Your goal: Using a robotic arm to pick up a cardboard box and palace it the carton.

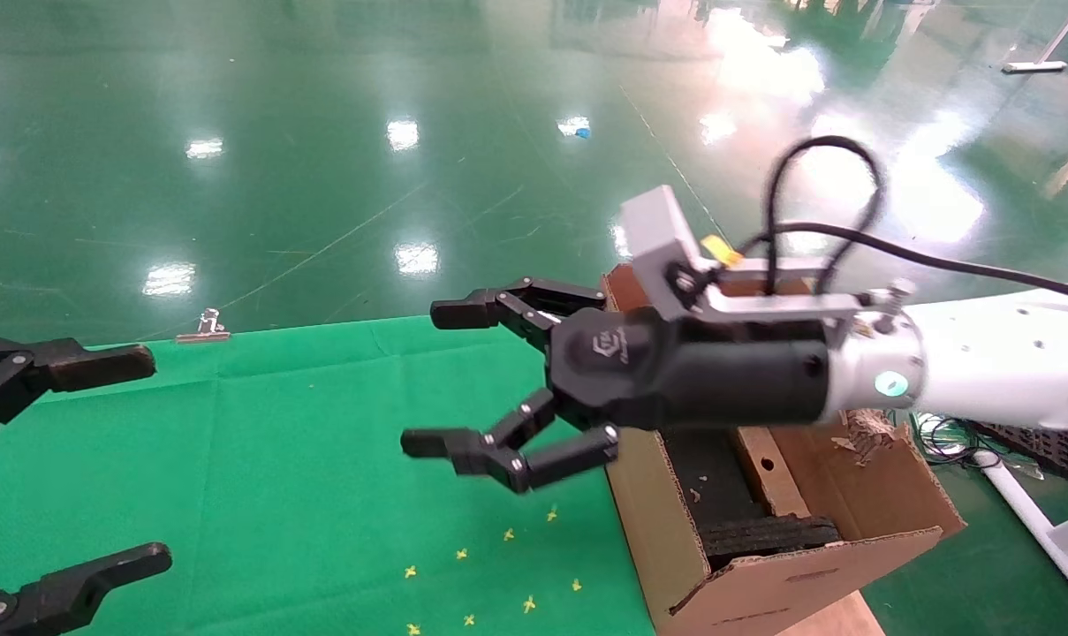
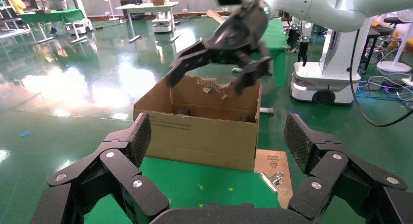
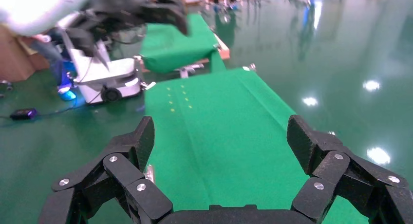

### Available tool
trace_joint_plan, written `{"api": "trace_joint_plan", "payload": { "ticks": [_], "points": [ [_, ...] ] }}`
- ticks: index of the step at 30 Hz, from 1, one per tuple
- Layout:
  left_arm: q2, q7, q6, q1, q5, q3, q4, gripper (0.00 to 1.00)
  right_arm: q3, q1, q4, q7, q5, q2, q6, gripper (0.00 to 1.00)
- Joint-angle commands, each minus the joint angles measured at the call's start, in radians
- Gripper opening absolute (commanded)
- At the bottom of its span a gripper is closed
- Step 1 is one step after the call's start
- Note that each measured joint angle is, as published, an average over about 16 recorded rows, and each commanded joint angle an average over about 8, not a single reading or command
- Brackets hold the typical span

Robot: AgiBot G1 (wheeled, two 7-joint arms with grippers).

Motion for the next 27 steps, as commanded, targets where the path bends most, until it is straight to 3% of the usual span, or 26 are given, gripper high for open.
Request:
{"api": "trace_joint_plan", "payload": {
  "ticks": [1,12,27],
  "points": [
    [0.0,0.0,0.0,0.0,0.0,0.0,0.0,1.0,0.043,-0.034,0.036,-0.02,0.018,0.013,-0.014,1.0],
    [0.0,0.0,-0.001,0.0,-0.001,0.0,0.0,1.0,0.181,-0.144,0.151,-0.078,0.078,0.053,-0.057,1.0],
    [0.0,0.0,-0.001,0.0,-0.001,0.0,0.0,1.0,0.153,-0.121,0.128,-0.068,0.066,0.045,-0.048,1.0]
  ]
}}
